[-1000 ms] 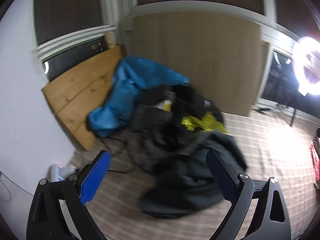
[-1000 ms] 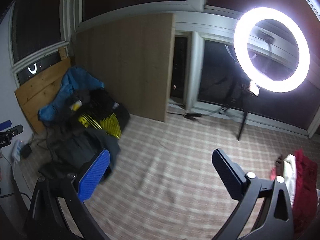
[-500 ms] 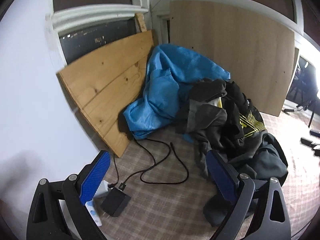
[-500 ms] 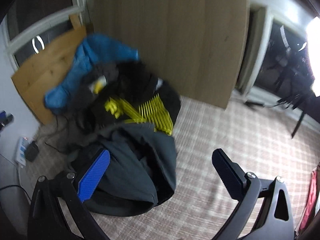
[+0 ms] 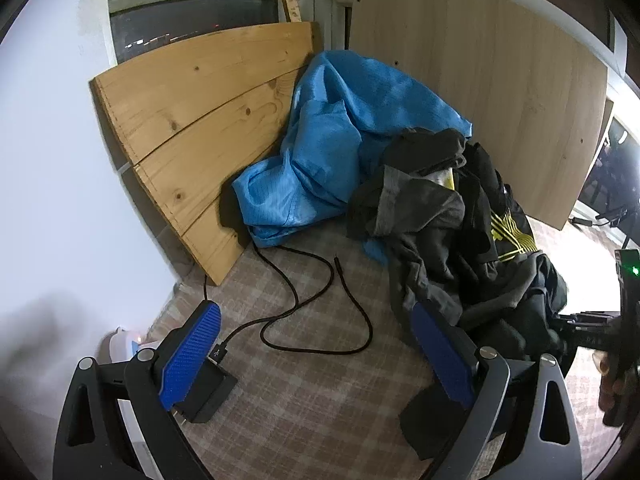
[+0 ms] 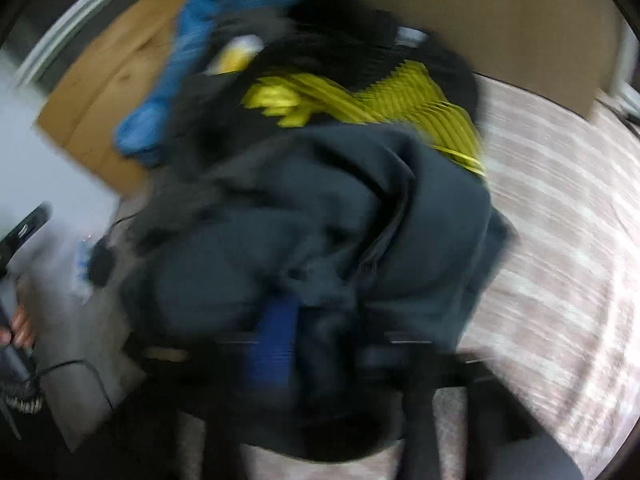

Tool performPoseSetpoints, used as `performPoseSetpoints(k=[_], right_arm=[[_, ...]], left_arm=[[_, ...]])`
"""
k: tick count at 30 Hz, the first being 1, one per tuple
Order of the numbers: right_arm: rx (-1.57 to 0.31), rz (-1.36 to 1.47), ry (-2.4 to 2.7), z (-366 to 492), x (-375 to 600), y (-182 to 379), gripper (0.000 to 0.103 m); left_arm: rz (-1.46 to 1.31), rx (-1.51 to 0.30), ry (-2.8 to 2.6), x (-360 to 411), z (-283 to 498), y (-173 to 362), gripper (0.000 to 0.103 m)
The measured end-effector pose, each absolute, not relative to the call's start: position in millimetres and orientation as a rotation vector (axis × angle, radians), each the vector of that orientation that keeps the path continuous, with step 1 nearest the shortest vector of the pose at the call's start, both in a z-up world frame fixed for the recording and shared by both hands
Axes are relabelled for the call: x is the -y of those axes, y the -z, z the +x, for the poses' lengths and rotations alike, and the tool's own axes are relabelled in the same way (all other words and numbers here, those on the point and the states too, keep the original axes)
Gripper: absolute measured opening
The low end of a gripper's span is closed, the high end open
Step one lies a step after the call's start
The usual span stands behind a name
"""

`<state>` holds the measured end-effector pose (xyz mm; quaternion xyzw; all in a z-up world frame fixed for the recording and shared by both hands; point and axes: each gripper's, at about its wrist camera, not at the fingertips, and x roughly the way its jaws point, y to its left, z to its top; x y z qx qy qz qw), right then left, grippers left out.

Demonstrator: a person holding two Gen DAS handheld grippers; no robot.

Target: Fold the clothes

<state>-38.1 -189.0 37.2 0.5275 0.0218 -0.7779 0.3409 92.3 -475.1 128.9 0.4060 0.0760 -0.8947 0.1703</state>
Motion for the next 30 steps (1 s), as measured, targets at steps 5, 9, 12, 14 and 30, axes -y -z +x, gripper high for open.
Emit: performPoseSetpoints(k=[5, 9, 12, 14, 30], right_arm=[[-0.072, 1.068, 2.1, -2.3, 172.0, -119.9, 0.008], [0.031, 0.901, 2.278, 27.4, 84.1, -190.3, 0.002], [0.083, 0.847, 2.517, 46.6, 3.3, -216.4, 0.0], [0.067, 0.993, 2.637, 43.6, -39.4, -211.5, 0.001], [-0.292, 1.559, 2.109, -15.8, 84.5, -17.2, 0.077]], left_arm=[[1.138, -0.184, 2.549, 472.2, 95.8, -139.6, 0.097], [1.138, -0.158, 2.569, 468.9, 94.3, -143.7, 0.097], [1.151, -0.151, 2.592, 464.1, 87.8, -141.7, 0.097], [1.178, -0.147, 2.614, 457.1, 78.9, -136.3, 0.097], [1.692, -0.179, 2.62, 371.1, 6.2, -5.5, 0.085]])
